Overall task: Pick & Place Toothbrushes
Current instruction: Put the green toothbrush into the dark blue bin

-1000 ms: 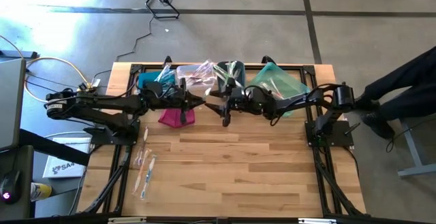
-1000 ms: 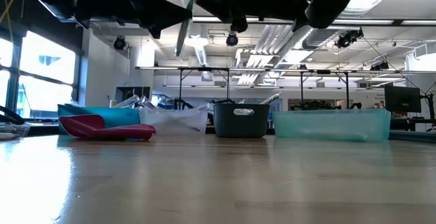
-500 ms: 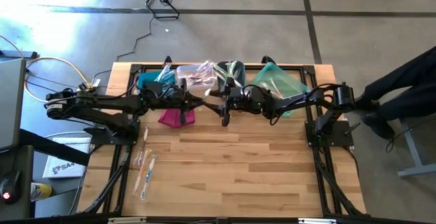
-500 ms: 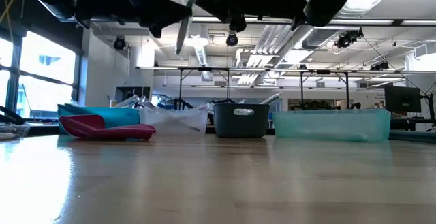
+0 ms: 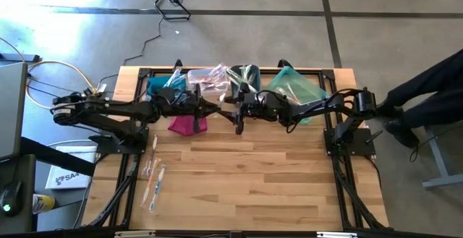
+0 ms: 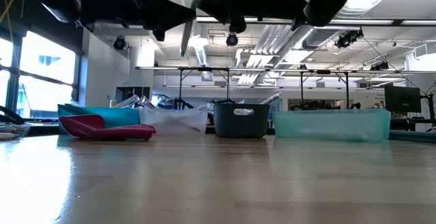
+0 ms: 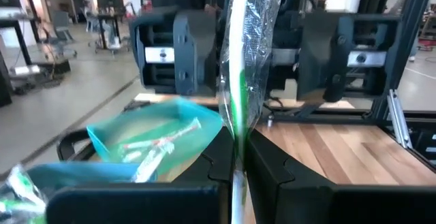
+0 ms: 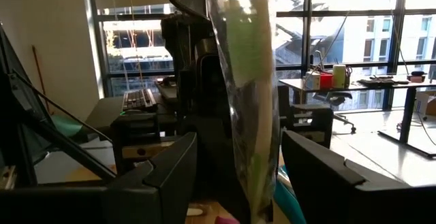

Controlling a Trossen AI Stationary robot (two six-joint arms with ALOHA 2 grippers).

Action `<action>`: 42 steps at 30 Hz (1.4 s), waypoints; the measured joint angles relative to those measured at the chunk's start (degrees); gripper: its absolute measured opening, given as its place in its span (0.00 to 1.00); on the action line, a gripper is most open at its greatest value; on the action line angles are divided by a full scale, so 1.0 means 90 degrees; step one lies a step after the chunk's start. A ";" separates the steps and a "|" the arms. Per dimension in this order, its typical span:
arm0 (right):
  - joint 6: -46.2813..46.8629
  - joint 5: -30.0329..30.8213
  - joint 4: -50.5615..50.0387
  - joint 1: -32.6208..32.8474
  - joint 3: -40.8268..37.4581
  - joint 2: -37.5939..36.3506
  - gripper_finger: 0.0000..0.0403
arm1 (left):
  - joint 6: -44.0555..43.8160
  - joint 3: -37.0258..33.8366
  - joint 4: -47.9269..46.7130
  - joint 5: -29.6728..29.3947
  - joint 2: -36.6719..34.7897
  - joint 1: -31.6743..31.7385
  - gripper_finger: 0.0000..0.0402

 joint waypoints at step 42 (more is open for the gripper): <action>0.0039 0.0051 -0.0173 0.0000 -0.0002 0.0000 0.03 | -0.0040 0.0000 0.0002 -0.0026 0.0083 -0.0002 0.10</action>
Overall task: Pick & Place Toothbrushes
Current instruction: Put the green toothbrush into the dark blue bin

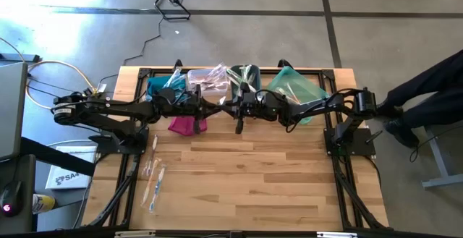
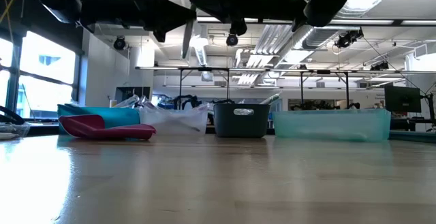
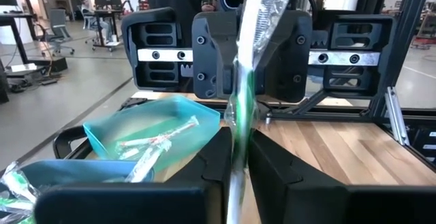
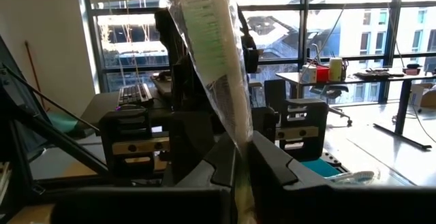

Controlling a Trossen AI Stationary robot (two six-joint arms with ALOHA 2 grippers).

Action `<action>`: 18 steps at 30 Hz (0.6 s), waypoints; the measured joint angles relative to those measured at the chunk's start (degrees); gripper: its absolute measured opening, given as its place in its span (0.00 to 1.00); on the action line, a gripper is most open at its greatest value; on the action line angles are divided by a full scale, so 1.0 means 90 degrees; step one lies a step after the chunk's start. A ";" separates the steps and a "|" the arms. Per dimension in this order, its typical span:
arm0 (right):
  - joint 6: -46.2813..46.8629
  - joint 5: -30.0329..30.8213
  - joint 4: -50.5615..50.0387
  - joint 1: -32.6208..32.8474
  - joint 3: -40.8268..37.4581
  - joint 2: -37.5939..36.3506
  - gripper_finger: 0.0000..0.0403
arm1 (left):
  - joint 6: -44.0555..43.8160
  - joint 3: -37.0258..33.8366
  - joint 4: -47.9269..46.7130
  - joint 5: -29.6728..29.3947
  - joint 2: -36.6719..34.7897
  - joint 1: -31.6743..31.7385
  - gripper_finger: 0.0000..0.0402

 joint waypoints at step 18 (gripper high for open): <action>0.0005 0.0136 -0.0030 0.0001 0.0000 0.0000 0.03 | 0.0045 0.0000 -0.0040 -0.0491 0.0000 0.0002 0.34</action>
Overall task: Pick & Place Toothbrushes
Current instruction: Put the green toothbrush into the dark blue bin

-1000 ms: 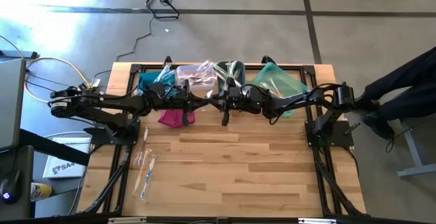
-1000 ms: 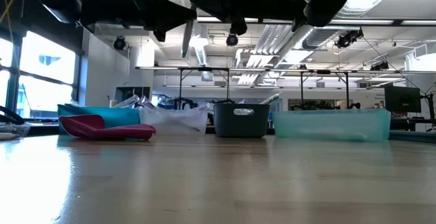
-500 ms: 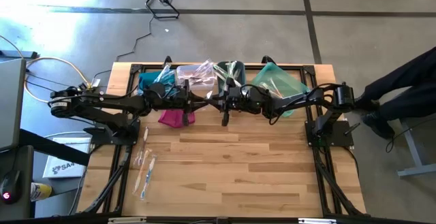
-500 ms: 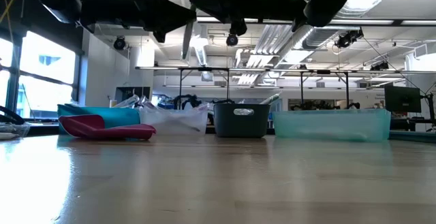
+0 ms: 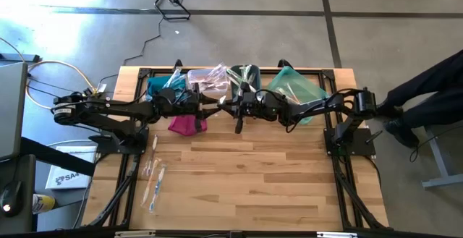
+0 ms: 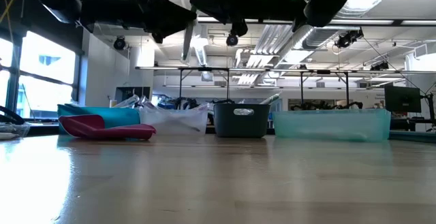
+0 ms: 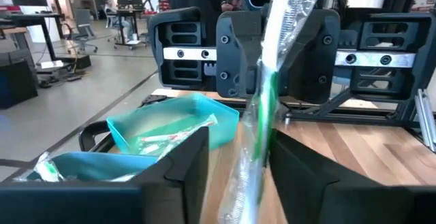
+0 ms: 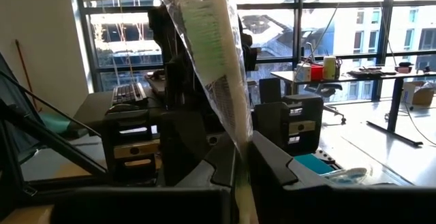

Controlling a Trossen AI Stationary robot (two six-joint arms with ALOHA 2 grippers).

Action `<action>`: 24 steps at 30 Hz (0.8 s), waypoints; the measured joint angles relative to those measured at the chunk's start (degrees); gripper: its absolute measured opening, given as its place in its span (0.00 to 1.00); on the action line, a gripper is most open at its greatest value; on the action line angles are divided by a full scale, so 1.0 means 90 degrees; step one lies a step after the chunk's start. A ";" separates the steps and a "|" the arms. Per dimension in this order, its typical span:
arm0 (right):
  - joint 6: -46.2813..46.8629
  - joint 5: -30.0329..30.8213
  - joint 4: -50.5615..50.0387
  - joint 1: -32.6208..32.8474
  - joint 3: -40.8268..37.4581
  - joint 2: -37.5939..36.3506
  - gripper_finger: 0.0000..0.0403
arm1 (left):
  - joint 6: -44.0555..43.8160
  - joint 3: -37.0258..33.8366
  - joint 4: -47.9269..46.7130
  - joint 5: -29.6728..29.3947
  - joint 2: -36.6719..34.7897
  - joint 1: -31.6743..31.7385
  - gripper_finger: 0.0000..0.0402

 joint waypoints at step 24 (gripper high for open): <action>0.0005 0.0029 -0.0005 -0.0042 0.0000 0.0000 0.03 | -0.0200 0.0000 -0.0015 0.0019 0.0000 0.0000 0.47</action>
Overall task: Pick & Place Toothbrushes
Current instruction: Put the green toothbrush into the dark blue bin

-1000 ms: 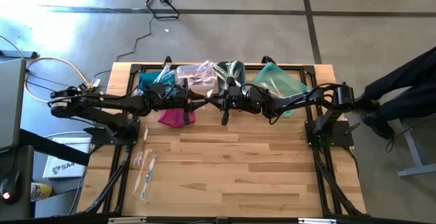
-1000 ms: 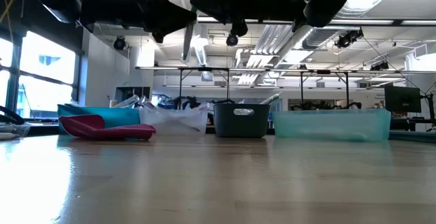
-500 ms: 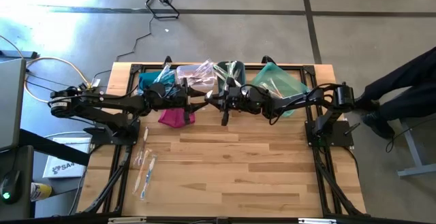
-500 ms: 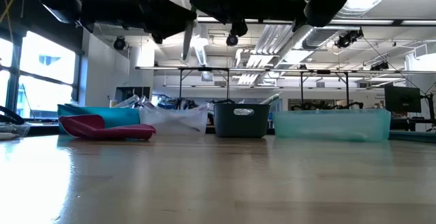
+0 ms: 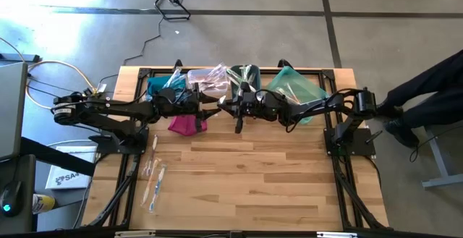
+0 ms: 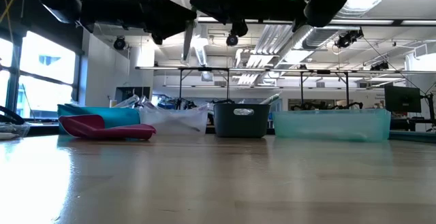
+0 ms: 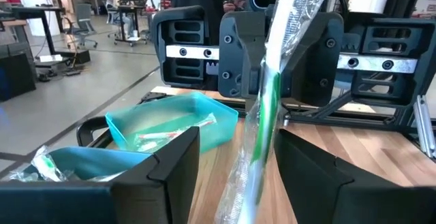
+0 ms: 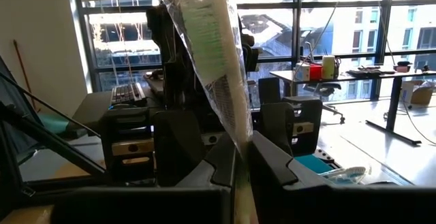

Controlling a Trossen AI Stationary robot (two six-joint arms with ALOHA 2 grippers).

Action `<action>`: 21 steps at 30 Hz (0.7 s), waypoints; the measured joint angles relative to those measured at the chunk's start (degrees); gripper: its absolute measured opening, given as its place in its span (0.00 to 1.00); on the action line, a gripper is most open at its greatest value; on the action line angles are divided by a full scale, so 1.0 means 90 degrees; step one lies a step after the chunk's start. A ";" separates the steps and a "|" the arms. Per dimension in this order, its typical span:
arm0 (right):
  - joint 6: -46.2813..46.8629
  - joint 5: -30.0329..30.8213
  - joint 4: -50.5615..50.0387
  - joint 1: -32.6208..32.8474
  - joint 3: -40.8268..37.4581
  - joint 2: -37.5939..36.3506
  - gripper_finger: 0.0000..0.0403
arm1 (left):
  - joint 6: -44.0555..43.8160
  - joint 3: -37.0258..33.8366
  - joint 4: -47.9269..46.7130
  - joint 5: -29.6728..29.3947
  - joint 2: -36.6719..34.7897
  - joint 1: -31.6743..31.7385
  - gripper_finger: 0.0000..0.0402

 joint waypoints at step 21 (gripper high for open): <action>0.0020 0.1005 -0.1913 -0.0078 -0.0002 -0.0884 0.03 | 0.0411 -0.0022 -0.0951 -0.1022 -0.0435 0.0005 0.47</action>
